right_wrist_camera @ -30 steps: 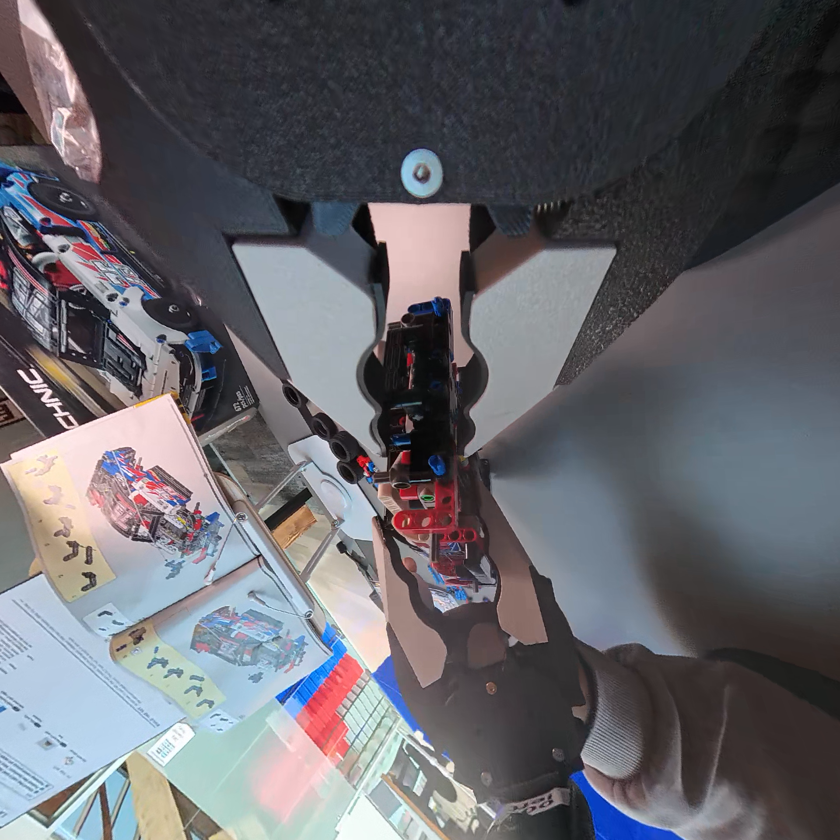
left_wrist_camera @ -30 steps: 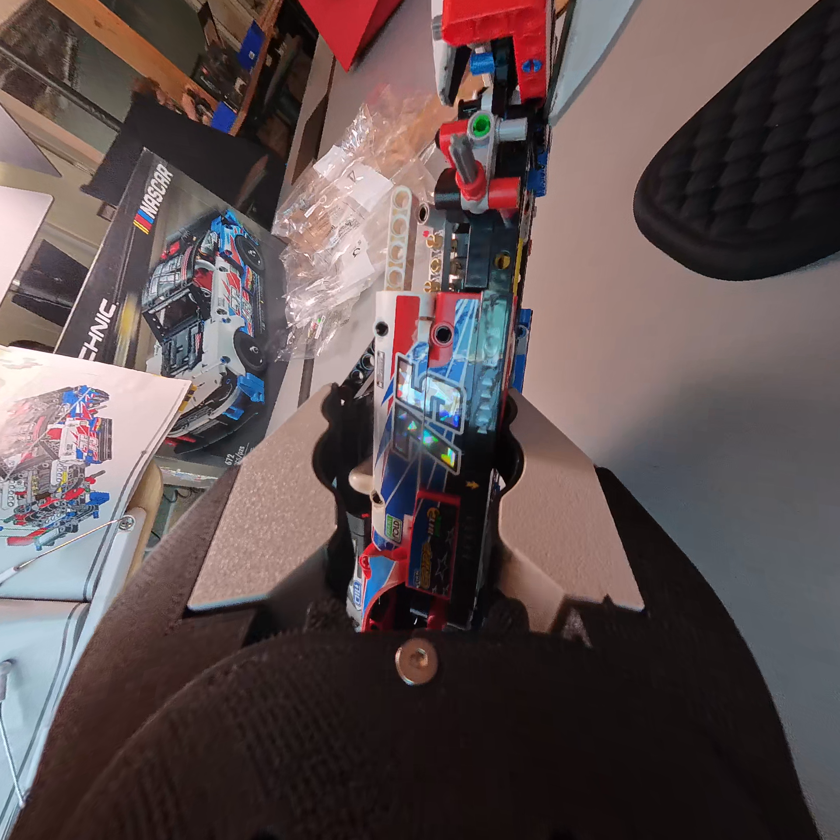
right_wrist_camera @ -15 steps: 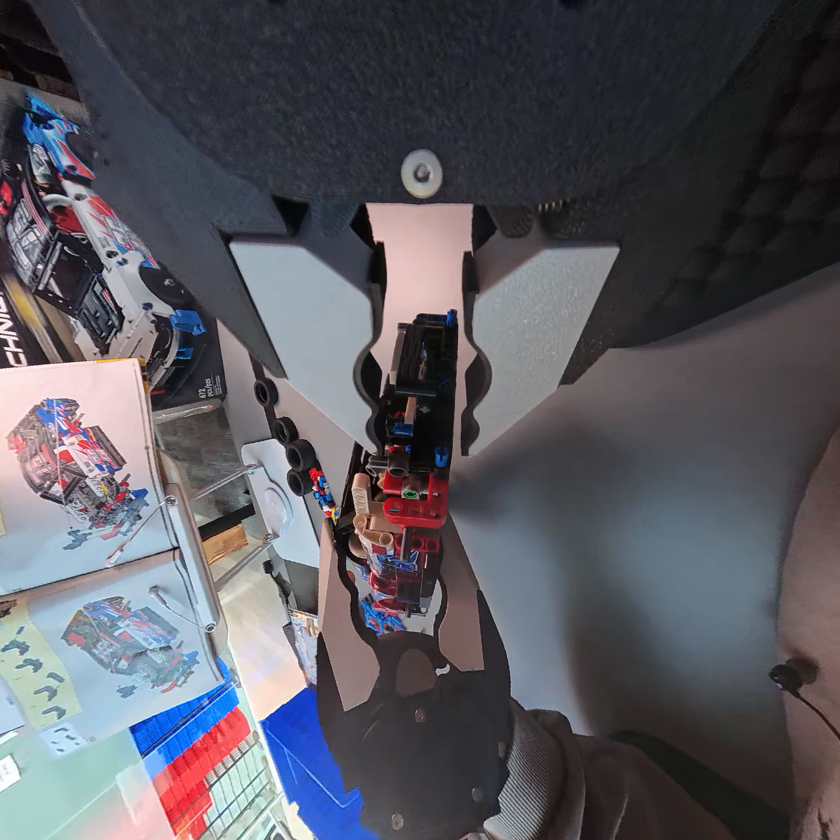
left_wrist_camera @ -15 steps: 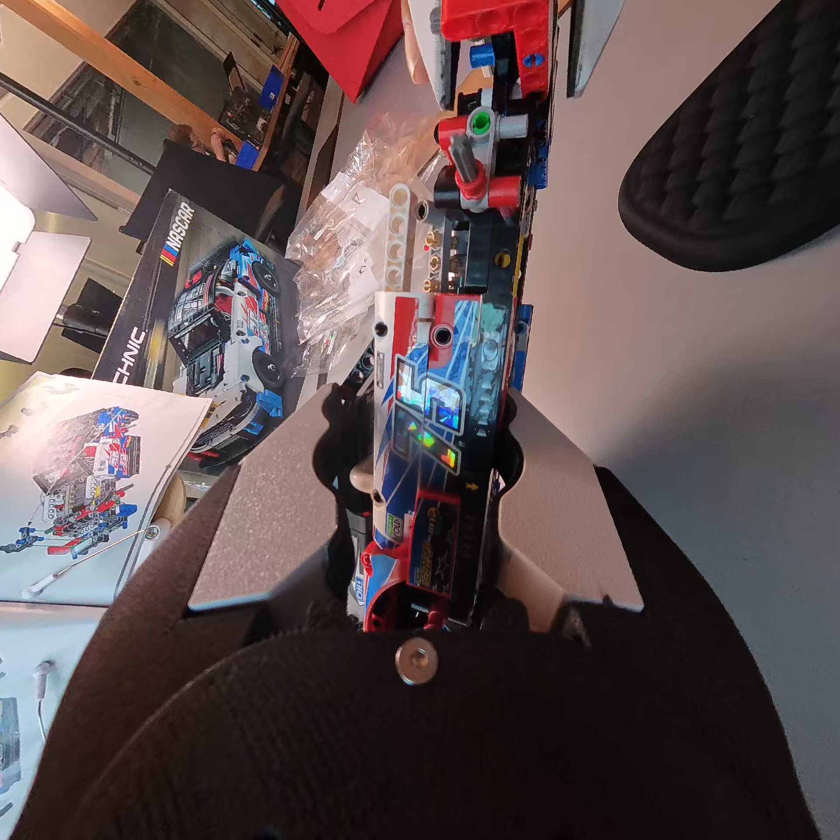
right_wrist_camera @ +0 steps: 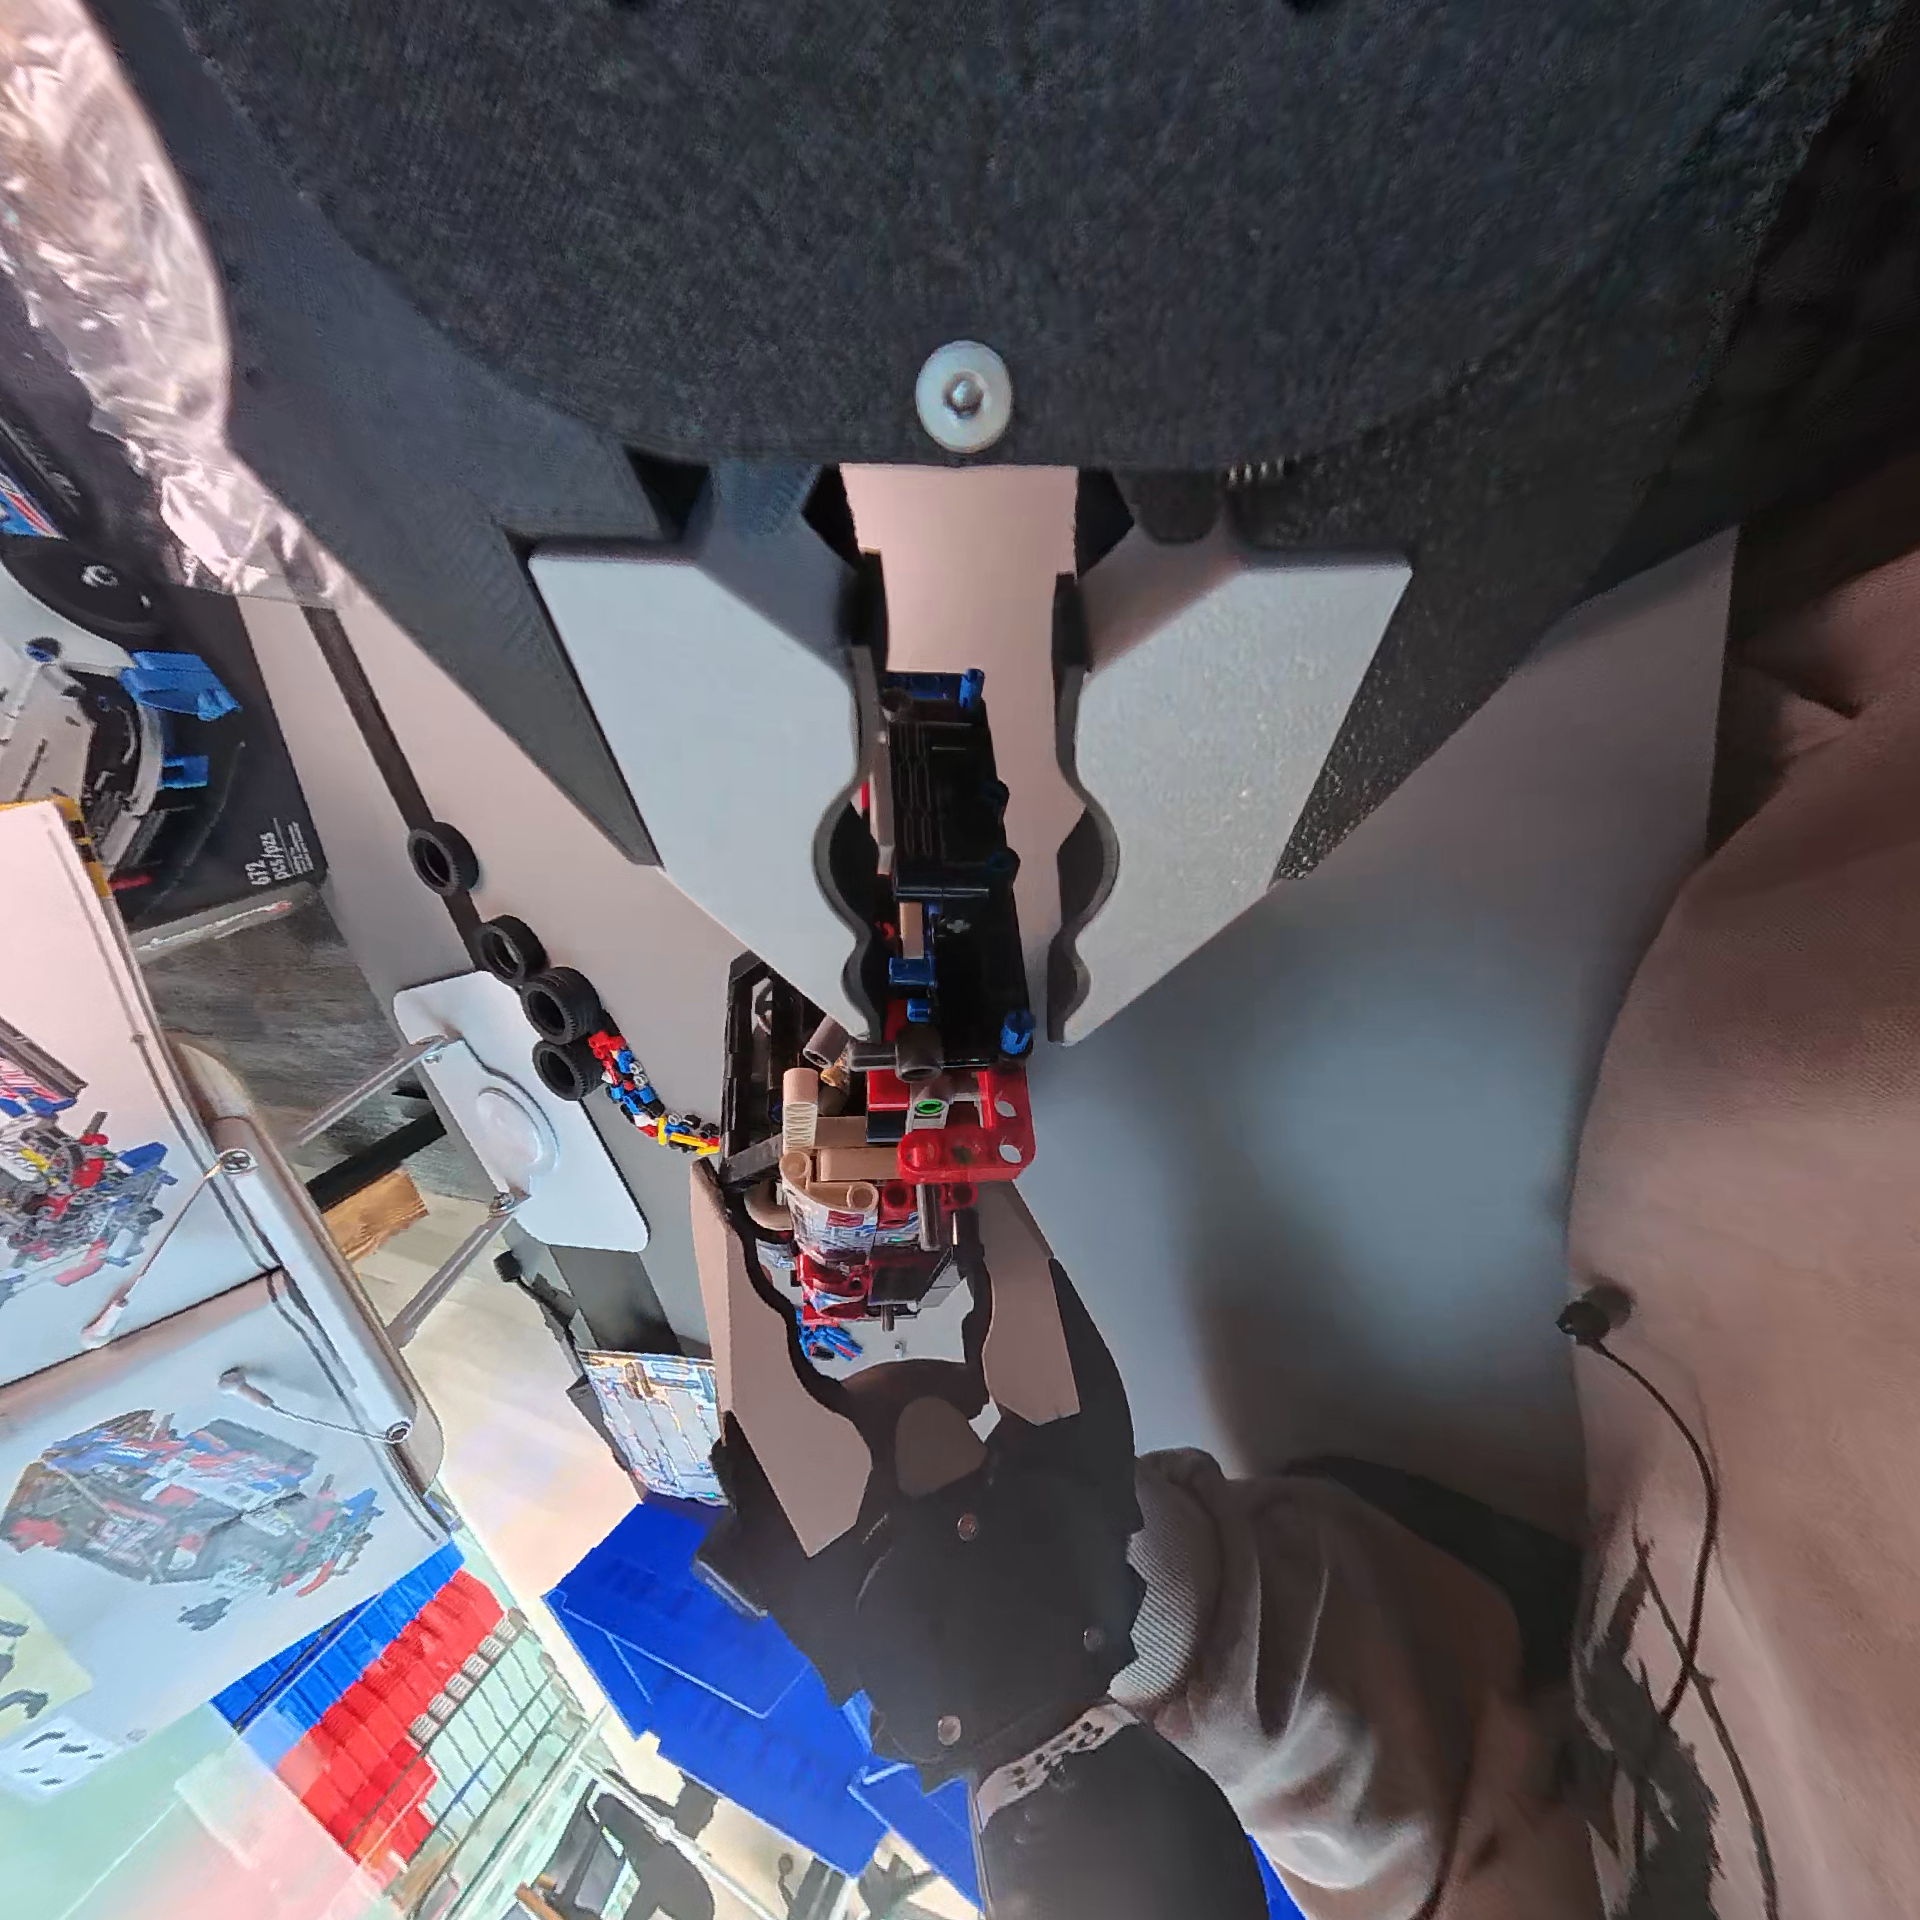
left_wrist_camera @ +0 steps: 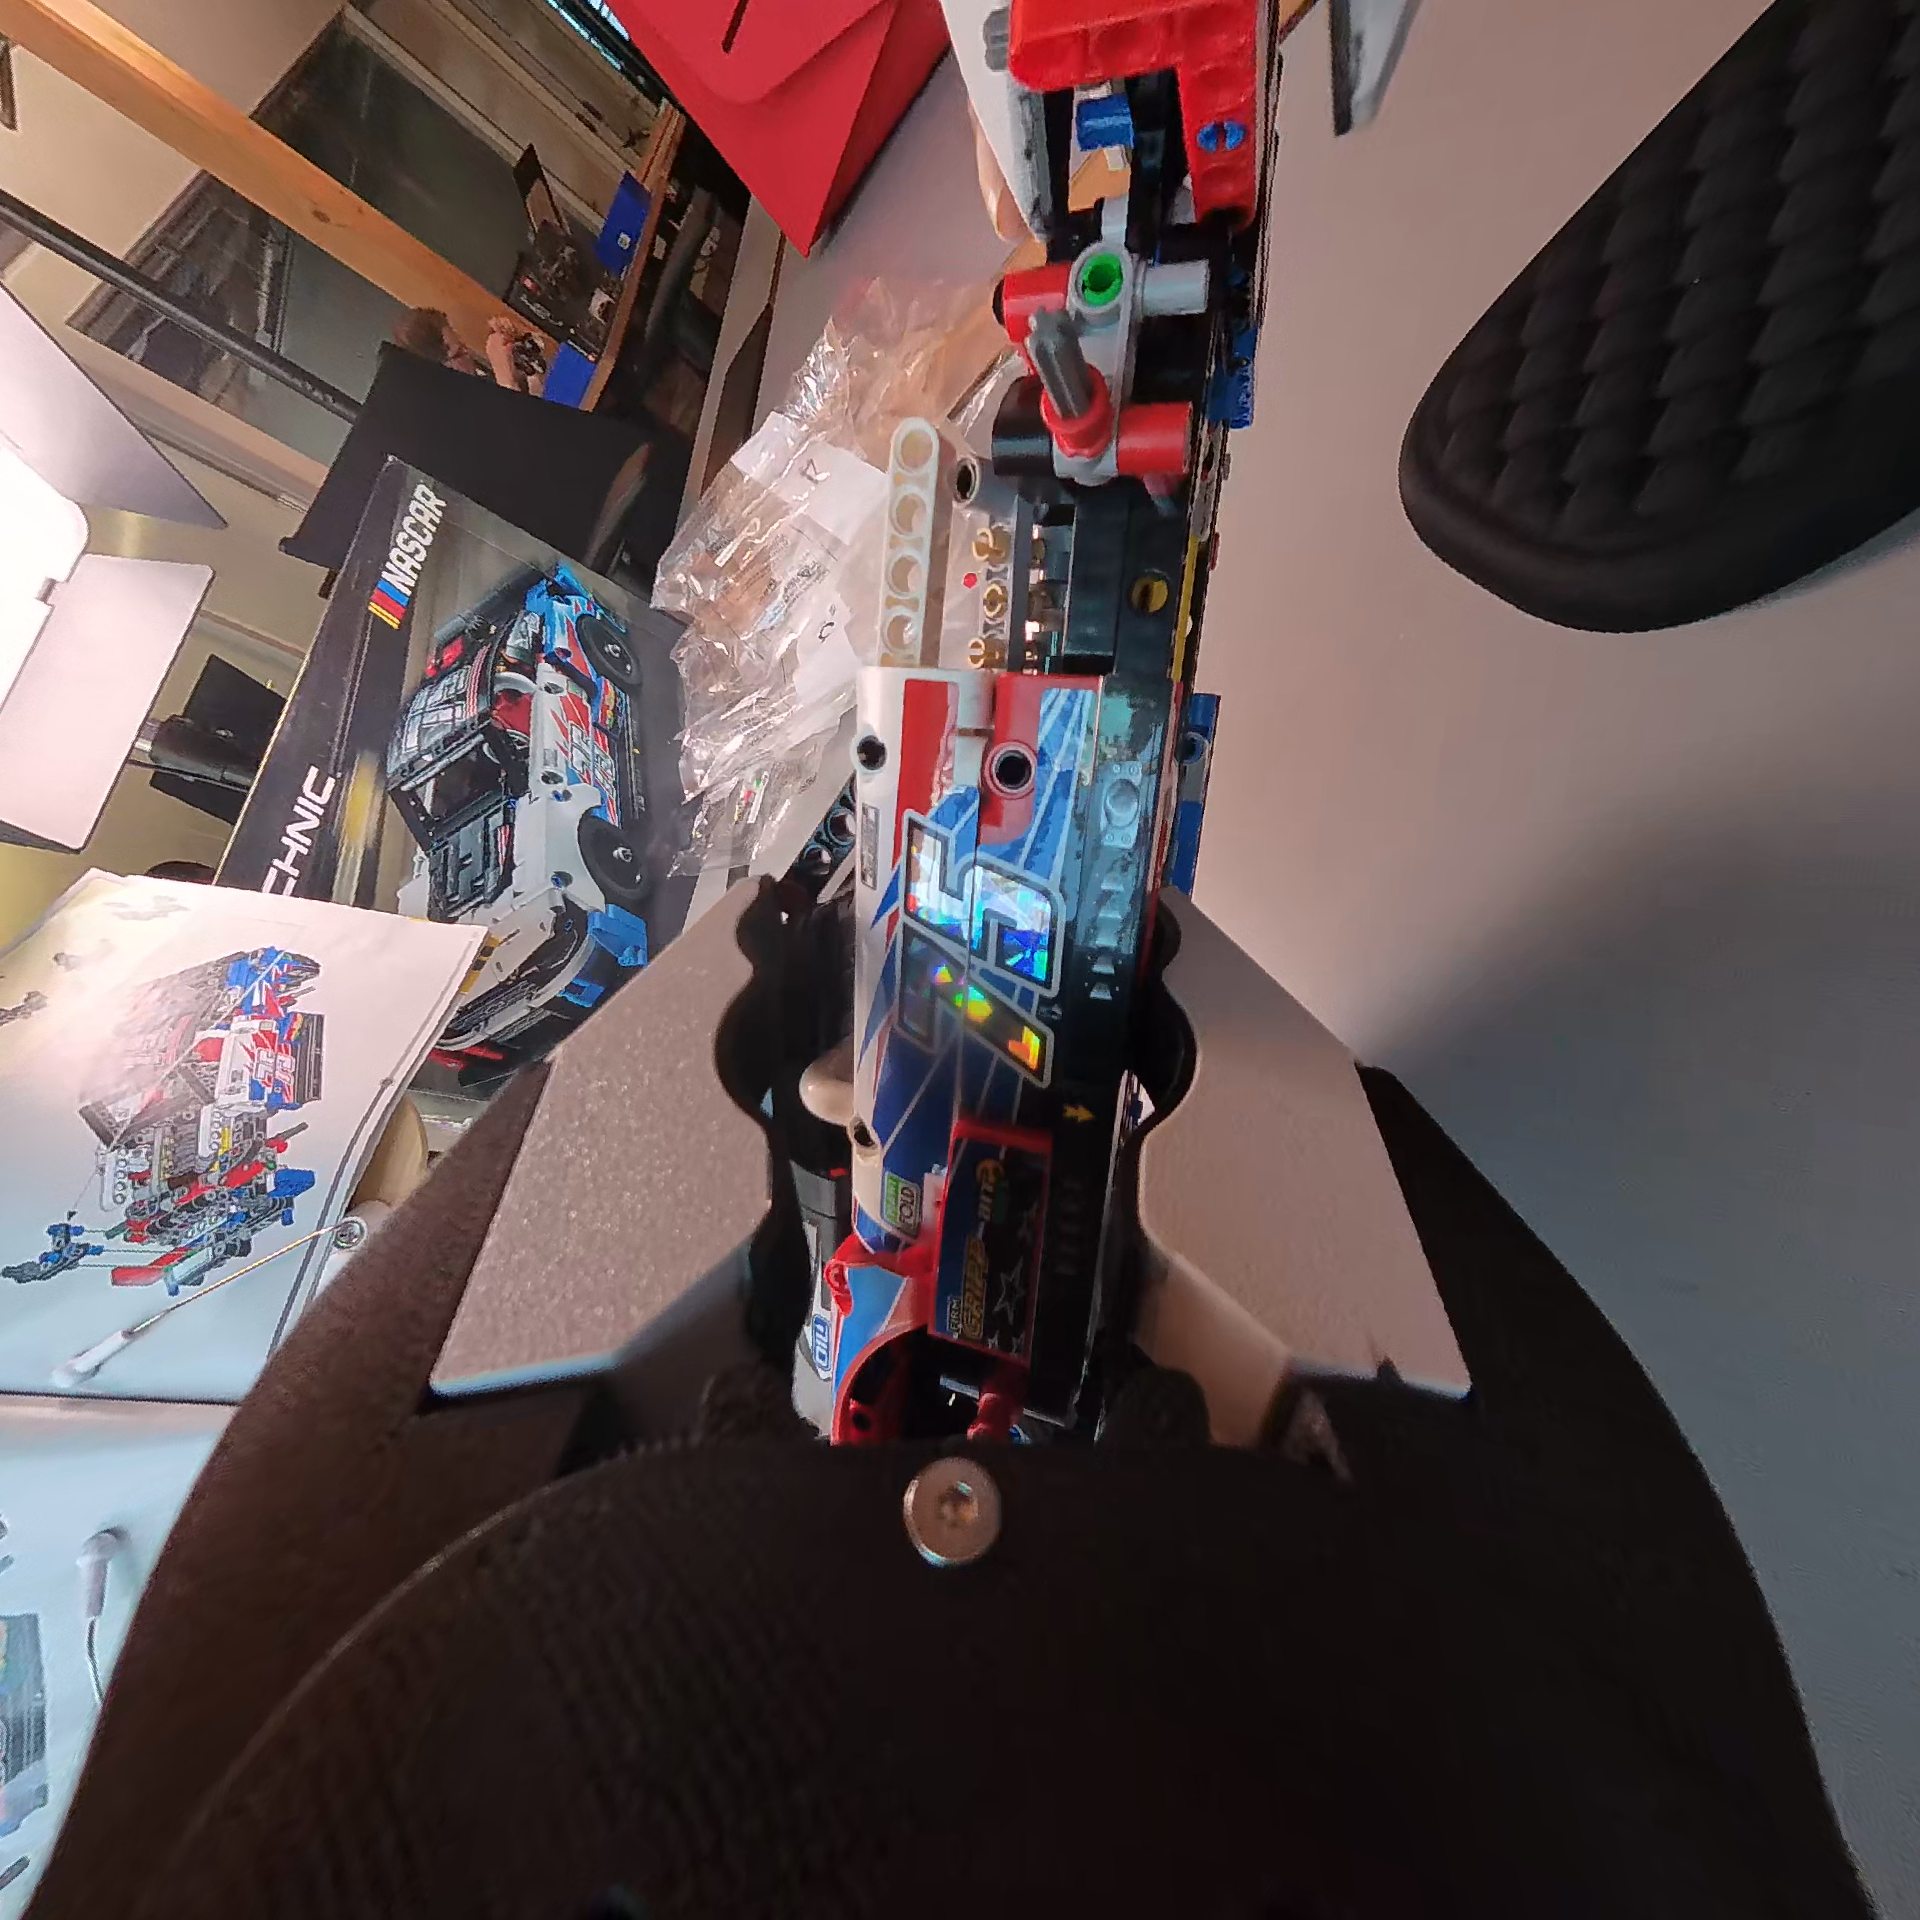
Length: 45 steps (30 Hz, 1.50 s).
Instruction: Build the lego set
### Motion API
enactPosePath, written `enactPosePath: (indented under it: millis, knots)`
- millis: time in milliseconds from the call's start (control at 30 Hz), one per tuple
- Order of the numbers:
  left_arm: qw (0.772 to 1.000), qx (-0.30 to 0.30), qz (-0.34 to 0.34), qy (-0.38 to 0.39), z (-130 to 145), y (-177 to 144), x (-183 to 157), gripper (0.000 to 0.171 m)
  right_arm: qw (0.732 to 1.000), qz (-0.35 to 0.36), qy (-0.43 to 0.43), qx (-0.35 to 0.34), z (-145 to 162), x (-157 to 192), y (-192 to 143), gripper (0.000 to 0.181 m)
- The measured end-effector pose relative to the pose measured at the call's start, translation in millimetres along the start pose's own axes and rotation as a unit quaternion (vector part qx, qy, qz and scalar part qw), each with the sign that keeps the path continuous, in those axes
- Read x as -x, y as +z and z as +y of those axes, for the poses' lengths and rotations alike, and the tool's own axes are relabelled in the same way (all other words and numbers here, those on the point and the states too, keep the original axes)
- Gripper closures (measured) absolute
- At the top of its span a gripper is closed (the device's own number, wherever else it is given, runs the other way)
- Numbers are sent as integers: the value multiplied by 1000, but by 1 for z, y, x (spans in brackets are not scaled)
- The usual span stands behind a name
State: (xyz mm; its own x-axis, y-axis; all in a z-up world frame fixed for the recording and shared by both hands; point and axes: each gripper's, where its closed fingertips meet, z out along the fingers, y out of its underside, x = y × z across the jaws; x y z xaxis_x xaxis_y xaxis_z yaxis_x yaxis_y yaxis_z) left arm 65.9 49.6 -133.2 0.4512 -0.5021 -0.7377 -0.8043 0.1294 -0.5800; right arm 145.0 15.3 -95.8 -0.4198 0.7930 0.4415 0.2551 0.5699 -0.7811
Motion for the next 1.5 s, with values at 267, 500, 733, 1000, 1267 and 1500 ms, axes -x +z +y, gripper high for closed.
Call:
enactPosePath:
  millis: [267, 500, 733, 1000, 1267, 1500]
  knots:
    - [1000, -5, 2, -6, -1, 0, 0, 104, 992, -18, 101, -74, -21, -12, -16, 140]
    - [1000, -5, 5, -1, -1, 2, -1, 104, 996, 11, -13, 82, 3, -4, 5, 149]
    - [1000, -2, 4, 9, -1, 4, -4, 105, 983, 7, -50, 174, 14, 0, 3, 149]
    - [1000, -5, -1, 4, -1, 3, -4, 105, 983, 9, -34, 179, 14, 2, 3, 150]
    - [1000, -14, -6, -9, 0, 2, 1, 105, 989, 77, -27, 125, 8, -7, 3, 143]
    - [999, -44, -6, -20, -3, -3, 2, 105, 993, 95, -33, 66, 1, -5, -3, 157]
